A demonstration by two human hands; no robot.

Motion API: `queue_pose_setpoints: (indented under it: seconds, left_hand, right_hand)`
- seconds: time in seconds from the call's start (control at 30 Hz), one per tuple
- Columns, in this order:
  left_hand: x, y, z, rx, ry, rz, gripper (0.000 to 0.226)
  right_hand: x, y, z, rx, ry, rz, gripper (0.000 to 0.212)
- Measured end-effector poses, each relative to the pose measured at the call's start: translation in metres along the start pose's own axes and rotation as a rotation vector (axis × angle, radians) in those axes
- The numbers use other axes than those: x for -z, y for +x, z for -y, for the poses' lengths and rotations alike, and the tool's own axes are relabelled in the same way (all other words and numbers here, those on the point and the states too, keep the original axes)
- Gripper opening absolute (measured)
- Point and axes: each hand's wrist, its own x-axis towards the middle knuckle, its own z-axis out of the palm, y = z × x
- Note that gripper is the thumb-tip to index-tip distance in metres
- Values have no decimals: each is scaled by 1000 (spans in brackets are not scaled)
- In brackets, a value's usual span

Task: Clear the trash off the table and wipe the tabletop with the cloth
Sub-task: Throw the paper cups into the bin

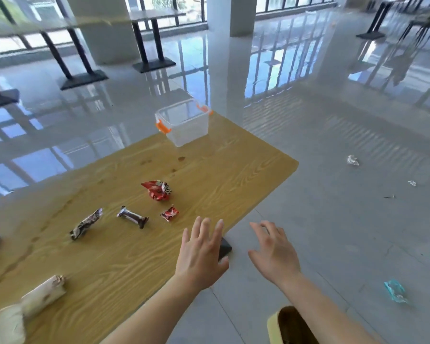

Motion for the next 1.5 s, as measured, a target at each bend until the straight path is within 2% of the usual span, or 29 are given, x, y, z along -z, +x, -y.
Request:
queue_pose_setpoints:
  seconds: [0.23, 0.47, 0.63, 0.83, 1.03, 1.27, 1.5]
  left_hand:
    - [43, -45, 69, 228, 9, -189, 90]
    - [68, -113, 147, 497, 37, -248, 88]
    - [75, -156, 199, 639, 40, -238, 89]
    - [67, -204, 260, 767, -16, -212, 86]
    - [38, -245, 315, 901, -127, -101, 86]
    - [10, -253, 340, 971, -260, 23, 88]
    - [-3, -242, 346, 1023, -391, 23, 87]
  right_hand:
    - [13, 38, 93, 294, 24, -6, 62]
    - [-5, 52, 193, 558, 24, 45, 62]
    - [-25, 53, 257, 674, 22, 82, 60]
    - [-64, 50, 329, 719, 19, 197, 62]
    - [-115, 35, 387, 734, 8, 338, 60]
    - [-165, 22, 431, 787, -171, 491, 53]
    - [-198, 29, 451, 867, -299, 527, 70]
